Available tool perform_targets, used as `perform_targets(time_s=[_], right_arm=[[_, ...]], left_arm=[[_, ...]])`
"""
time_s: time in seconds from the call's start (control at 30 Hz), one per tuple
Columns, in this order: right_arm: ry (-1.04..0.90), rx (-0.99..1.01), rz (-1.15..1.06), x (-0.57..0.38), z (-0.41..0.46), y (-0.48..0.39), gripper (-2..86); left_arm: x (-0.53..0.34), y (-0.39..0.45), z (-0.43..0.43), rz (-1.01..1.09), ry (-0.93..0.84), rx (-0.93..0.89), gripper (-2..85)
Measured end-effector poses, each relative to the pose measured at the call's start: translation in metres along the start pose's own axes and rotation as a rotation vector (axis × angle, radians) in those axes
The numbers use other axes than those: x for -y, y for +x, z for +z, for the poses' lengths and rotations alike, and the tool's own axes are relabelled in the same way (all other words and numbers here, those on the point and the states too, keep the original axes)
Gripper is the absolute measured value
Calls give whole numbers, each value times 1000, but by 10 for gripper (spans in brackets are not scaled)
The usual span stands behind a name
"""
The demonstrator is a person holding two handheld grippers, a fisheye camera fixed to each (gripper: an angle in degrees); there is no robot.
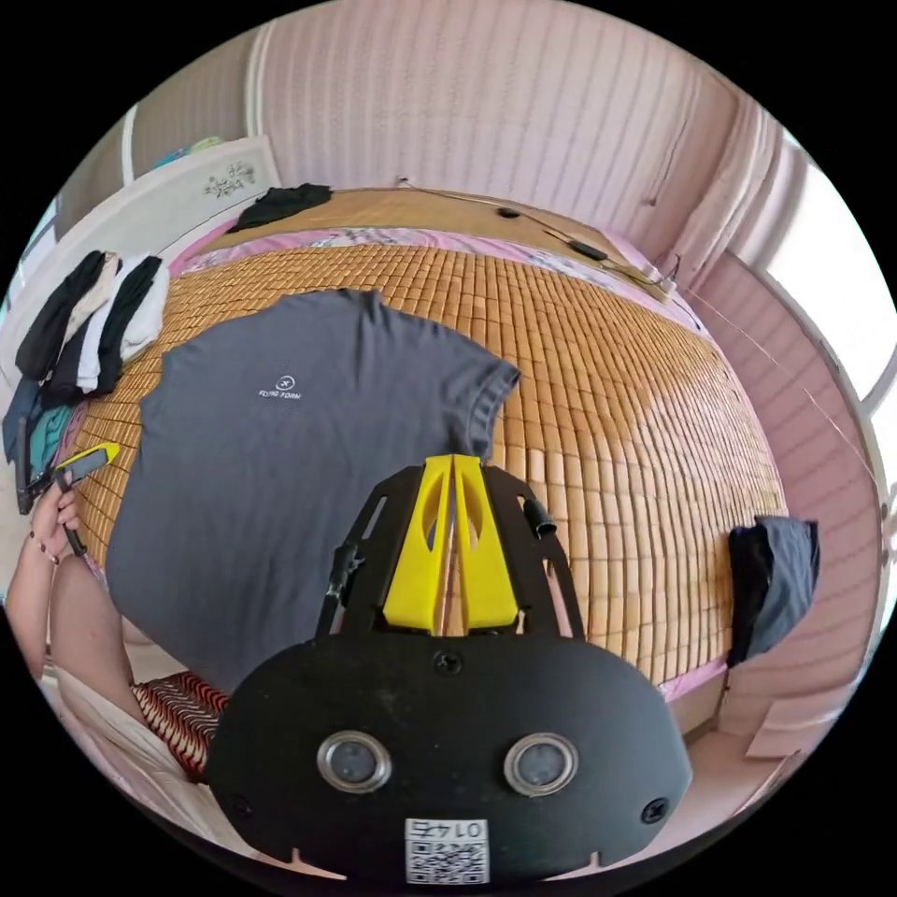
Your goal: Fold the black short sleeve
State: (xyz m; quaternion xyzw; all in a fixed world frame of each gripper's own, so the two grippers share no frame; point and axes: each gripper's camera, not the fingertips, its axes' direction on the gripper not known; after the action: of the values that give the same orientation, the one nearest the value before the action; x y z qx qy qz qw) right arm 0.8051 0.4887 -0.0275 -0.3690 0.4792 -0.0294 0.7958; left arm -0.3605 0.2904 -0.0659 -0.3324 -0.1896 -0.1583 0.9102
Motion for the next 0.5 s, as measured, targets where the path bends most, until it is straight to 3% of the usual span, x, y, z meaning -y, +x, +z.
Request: perform_targets(time_s=[0.07, 0.17, 0.23, 0.3, 0.5], right_arm=[[66, 19, -74, -14, -10, -22, -3], [263, -143, -299, -29, -18, -95, -6], [319, -114, -374, -25, -8, -134, -8], [258, 46, -528, -2, 14, -188, -9], [225, 370, -596, 90, 53, -280, -2]], left_arm=[[-2, 5, 3, -17, -7, -14, -6], [3, 13, 10, -12, -16, -9, -2], [7, 17, 10, -5, -6, -2, 3], [12, 17, 10, 1, 13, 5, 12], [27, 0, 10, -71, 71, 43, 57]])
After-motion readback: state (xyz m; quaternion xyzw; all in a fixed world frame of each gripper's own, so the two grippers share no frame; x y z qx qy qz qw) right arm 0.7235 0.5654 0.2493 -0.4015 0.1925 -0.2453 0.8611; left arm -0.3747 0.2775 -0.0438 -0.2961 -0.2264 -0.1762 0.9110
